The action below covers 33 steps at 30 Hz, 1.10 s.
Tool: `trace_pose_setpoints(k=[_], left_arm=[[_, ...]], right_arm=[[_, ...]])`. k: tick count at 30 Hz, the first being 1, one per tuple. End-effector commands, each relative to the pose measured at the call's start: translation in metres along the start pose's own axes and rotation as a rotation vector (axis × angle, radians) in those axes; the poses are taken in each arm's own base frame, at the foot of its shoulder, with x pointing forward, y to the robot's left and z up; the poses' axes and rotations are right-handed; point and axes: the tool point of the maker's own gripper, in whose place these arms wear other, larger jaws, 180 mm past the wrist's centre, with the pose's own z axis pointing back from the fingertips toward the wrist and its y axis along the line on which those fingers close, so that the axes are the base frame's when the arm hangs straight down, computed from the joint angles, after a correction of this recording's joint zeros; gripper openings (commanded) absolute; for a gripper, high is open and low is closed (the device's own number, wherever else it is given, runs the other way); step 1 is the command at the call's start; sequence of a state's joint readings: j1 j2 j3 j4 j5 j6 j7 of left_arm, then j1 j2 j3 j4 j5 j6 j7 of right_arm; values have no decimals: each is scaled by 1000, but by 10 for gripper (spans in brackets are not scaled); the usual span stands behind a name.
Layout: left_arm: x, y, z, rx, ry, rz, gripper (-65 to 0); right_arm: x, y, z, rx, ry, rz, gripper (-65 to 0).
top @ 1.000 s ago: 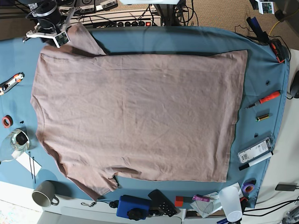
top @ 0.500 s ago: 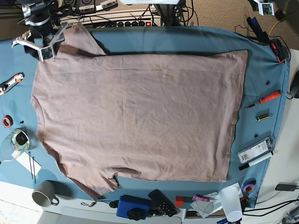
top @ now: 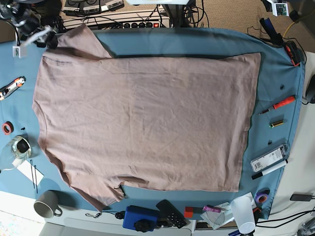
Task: Fold the T-shirt properly
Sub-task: 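Move the right gripper to the shirt's shoulder corner and grasp it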
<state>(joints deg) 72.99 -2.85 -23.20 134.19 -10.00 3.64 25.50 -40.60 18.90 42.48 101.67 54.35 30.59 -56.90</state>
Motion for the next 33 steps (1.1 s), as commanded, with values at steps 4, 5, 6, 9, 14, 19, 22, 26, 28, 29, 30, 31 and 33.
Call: trace_pose_setpoints(k=[4, 5, 6, 9, 14, 19, 22, 26, 28, 29, 30, 31, 33], left_arm=[[3, 3, 4, 9, -14, -6, -650], [3, 3, 4, 9, -14, -6, -650], [3, 3, 4, 9, -14, -6, -650], [3, 3, 4, 9, -15, -6, -650], [6, 2, 3, 9, -22, -4, -650], [12, 1, 0, 6, -42, 0, -650], [15, 1, -1, 7, -54, 3, -650], [25, -1, -7, 8, -89, 9, -650], [32, -2, -10, 8, -113, 16, -650], [36, -2, -11, 8, -126, 20, -650], [40, -3, -13, 7, -139, 23, -650], [44, -3, -14, 7, -150, 26, -650], [52, -5, -17, 2, -176, 31, -650]], right_arm=[[-6, -1, -2, 121, -13, -84, -358], [-8, 2, -2, 154, -18, -92, -358], [-8, 4, -3, 175, -27, -100, -359], [-1, 8, -5, 201, -54, -92, -359], [13, 4, -14, 171, -79, -59, -358], [16, 0, -18, 138, -76, -81, -359], [10, 4, -22, 149, -46, -79, -359], [-1, 22, -33, 202, 1, -68, -359], [-8, 33, -39, 233, 28, -59, -358], [-11, 37, -41, 244, 39, -56, -359], [-13, 40, -43, 251, 48, -54, -359], [-15, 42, -44, 255, 51, -59, -358], [-20, 45, -45, 261, 53, -76, -358]])
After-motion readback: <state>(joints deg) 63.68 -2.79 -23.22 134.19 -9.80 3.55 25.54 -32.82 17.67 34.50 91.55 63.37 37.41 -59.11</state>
